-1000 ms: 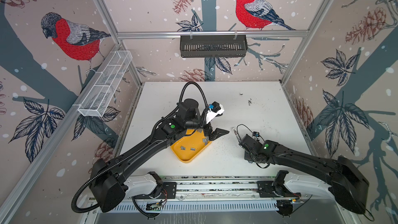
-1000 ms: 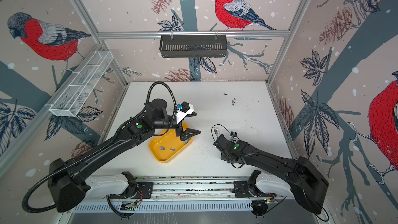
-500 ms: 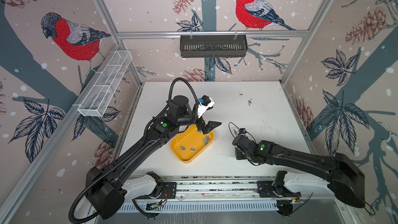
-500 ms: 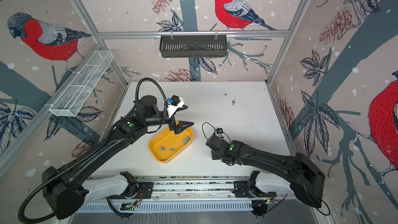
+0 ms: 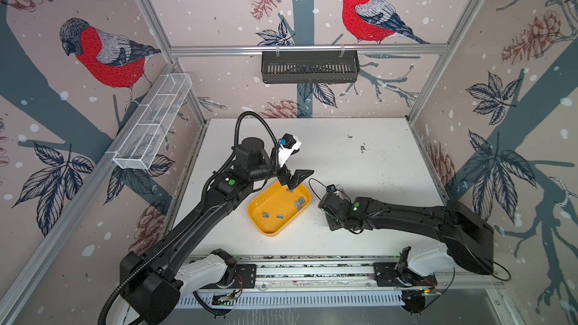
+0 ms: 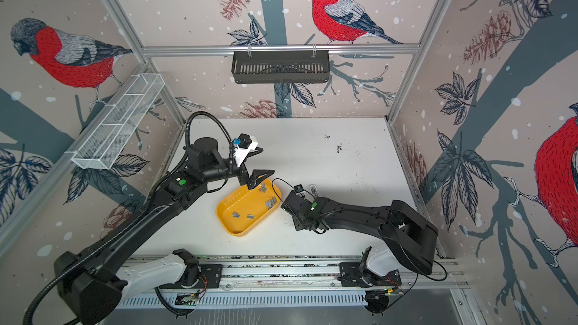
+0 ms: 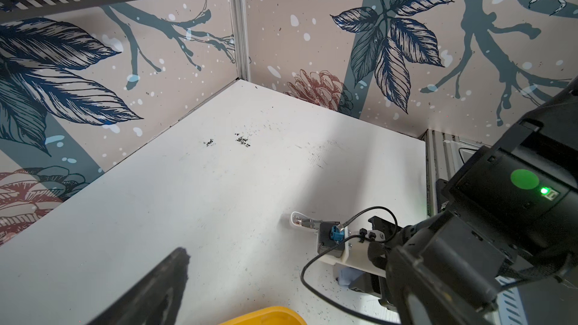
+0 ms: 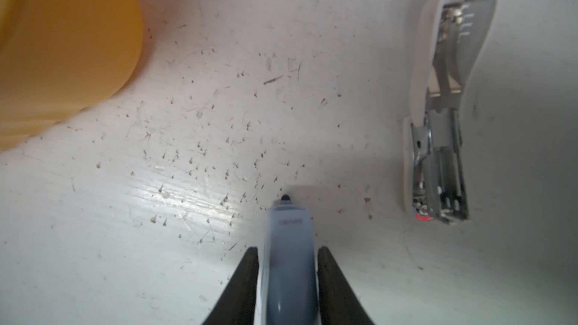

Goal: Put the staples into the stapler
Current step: 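Carry the light-blue stapler toward the white stapler with the right gripper and release, then reach the left gripper across to the light-blue stapler while the right gripper lifts away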

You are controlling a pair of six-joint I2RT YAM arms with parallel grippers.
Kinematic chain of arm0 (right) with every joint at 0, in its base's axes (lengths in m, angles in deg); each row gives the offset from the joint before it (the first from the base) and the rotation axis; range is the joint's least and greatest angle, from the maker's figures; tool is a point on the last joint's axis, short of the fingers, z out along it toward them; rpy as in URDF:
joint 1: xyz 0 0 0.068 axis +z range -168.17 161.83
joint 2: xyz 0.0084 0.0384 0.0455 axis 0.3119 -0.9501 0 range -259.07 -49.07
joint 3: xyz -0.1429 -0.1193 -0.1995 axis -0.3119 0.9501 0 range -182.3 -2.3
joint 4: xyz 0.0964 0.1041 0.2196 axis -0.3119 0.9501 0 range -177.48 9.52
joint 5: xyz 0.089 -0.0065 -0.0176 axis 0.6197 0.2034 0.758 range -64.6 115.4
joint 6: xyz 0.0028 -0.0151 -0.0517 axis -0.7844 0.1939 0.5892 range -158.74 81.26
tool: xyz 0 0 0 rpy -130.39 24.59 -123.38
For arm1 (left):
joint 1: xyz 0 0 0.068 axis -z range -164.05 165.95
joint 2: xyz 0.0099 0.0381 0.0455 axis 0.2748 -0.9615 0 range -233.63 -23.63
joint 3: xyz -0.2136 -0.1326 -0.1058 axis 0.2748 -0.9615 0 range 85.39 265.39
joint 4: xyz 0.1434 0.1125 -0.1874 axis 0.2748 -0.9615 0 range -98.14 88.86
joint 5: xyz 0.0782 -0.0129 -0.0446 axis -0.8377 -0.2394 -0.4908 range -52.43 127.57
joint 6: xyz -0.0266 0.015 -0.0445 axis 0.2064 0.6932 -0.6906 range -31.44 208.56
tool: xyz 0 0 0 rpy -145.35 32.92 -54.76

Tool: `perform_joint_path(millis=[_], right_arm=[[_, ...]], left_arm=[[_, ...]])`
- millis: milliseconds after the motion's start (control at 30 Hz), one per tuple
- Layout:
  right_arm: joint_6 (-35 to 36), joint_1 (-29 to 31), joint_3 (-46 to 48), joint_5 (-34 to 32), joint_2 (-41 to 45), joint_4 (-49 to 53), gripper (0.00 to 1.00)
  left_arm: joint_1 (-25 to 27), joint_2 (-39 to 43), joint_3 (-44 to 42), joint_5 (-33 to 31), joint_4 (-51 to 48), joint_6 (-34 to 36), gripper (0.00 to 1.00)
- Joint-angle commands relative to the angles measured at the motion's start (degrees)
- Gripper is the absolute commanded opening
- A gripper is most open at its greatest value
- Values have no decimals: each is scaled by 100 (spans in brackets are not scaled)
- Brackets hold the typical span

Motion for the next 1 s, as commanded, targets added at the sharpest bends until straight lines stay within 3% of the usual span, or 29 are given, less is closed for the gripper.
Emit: perform_joint_path(millis=[0, 133, 367, 567, 733, 967], right_arm=[[92, 31, 47, -53, 91, -123, 42], [34, 31, 90, -165, 275, -63, 48], [50, -129, 151, -673, 1114, -79, 49], [342, -362, 239, -760, 2349, -221, 59], [658, -574, 201, -787, 3246, -140, 75], [949, -946, -36, -178, 3981, 562, 100]], left_arm=[[-21, -24, 14, 32, 147, 43, 99], [-16, -33, 22, 74, 125, 63, 99], [-15, -91, 23, -51, 55, 139, 99], [-17, -280, 19, 232, 140, 78, 99], [-7, -590, 117, 369, 121, 78, 99], [250, -965, 304, 499, -105, 149, 99]])
